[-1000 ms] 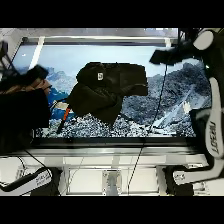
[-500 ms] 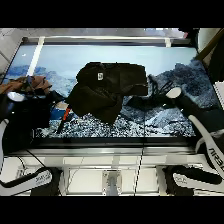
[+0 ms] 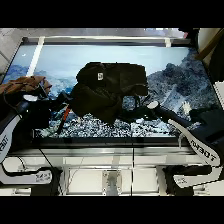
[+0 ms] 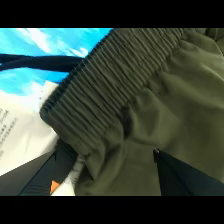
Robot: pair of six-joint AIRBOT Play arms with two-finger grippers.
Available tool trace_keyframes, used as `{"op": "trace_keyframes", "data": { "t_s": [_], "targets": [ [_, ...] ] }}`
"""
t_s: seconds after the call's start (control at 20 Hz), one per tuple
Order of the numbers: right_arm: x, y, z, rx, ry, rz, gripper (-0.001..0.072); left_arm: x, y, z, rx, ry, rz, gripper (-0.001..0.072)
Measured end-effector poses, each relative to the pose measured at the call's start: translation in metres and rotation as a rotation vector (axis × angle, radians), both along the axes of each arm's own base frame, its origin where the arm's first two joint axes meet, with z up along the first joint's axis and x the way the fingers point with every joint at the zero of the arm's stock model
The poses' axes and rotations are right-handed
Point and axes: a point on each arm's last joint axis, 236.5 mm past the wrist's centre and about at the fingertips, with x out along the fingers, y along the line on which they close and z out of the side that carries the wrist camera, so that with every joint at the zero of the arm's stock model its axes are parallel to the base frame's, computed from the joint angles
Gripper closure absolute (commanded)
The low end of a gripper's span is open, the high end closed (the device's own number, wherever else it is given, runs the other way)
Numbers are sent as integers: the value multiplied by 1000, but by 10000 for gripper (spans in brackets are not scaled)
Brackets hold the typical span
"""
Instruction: Fold the clothes and pants, and hang the long-sleeved shirts on hangers.
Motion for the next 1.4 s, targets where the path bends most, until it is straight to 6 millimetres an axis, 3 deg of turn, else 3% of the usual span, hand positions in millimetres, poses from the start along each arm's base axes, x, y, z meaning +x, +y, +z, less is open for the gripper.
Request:
{"op": "trace_keyframes", "data": {
  "t_s": [0.15,0.35,0.4,0.5,0.75,0.8,0.9,0.95,1.0,1.05,1.25,1.3,1.35,1.4],
  "targets": [
    [1,4,-2,4,-2,-12,64,1,-2,-12,-8,19,4,126],
    [2,7,-1,14,0,-23,69,8,-11,-18,-12,20,0,134],
    [3,8,-1,15,-2,-26,105,11,-13,-18,-7,14,-2,157],
    [3,10,-1,16,-4,-29,106,18,-20,-18,5,-1,-12,226],
    [12,18,-2,17,-18,-30,144,30,-29,-16,24,-32,-16,226],
    [17,20,-2,18,-22,-31,254,31,-29,-16,26,-35,-15,226],
    [26,25,-1,24,-30,-32,362,33,-29,-15,28,-39,-12,229],
    [31,27,0,27,-38,-31,517,34,-29,-15,31,-42,-10,295],
    [36,29,3,31,-48,-31,706,35,-28,-15,34,-46,-6,522],
    [41,31,7,37,-59,-33,706,36,-27,-15,35,-49,-2,673],
    [50,34,16,46,-83,-21,688,38,-25,-13,36,-55,8,680],
    [48,33,18,42,-85,-2,540,38,-24,-13,36,-55,10,680],
    [45,32,20,38,-85,20,327,38,-23,-13,36,-56,13,680],
    [41,28,22,29,-82,43,281,39,-22,-13,35,-56,14,680]
  ]
}}
